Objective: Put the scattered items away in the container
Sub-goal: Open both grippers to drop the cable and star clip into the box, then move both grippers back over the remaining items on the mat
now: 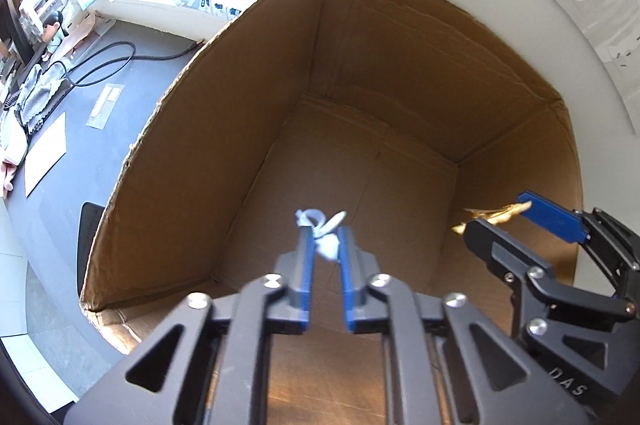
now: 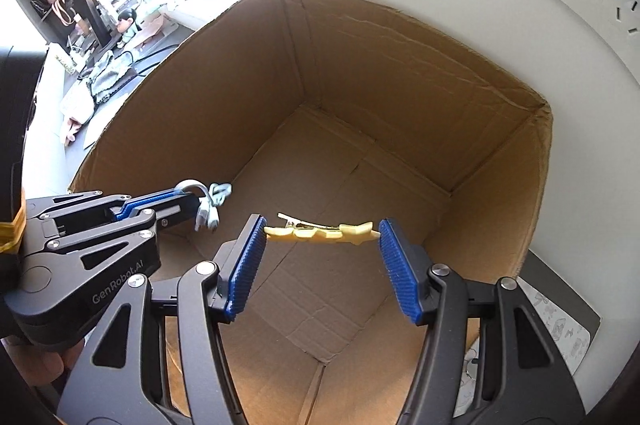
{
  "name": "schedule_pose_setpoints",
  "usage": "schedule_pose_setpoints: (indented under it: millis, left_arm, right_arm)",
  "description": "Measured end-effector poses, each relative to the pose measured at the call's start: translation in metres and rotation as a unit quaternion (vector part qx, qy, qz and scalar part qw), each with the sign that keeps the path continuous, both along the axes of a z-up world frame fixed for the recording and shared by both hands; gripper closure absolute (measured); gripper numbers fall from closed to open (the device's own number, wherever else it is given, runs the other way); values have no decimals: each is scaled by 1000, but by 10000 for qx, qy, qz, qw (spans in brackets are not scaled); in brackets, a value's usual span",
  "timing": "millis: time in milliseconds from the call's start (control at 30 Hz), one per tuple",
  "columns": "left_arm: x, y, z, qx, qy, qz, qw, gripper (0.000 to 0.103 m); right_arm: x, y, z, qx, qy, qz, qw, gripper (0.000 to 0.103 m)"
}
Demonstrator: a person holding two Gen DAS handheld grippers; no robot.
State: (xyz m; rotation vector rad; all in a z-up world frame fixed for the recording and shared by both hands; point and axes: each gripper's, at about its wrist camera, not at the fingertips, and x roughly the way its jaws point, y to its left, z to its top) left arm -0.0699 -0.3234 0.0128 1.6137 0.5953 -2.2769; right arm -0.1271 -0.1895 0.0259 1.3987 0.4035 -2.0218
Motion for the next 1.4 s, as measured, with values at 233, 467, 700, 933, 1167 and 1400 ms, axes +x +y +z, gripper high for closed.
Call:
schedule_pose_setpoints:
  millis: [233, 467, 700, 933, 1167, 1400]
  left_arm:
    - [10, -8, 11, -189, 125, 209, 9995, 11]
    - [18, 0, 29, -262, 319, 174, 9990, 0]
    - [27, 28, 53, -582, 673, -148, 9959, 0]
    - [35, 66, 68, -545, 777, -416, 9946, 0]
    - [39, 120, 75, -473, 935, -731, 9918, 0]
    - [30, 189, 77, -429, 937, -1330, 9857, 0]
  right_arm:
    - [0, 11, 12, -158, 112, -125, 9997, 28]
    - [10, 25, 33, -410, 304, -169, 9986, 18]
    - [26, 56, 57, -638, 554, -411, 9956, 8]
    - [41, 101, 72, -758, 664, -786, 9918, 0]
    - [60, 158, 83, -808, 776, -1122, 9873, 0]
    - [74, 239, 87, -751, 834, -1743, 9783, 0]
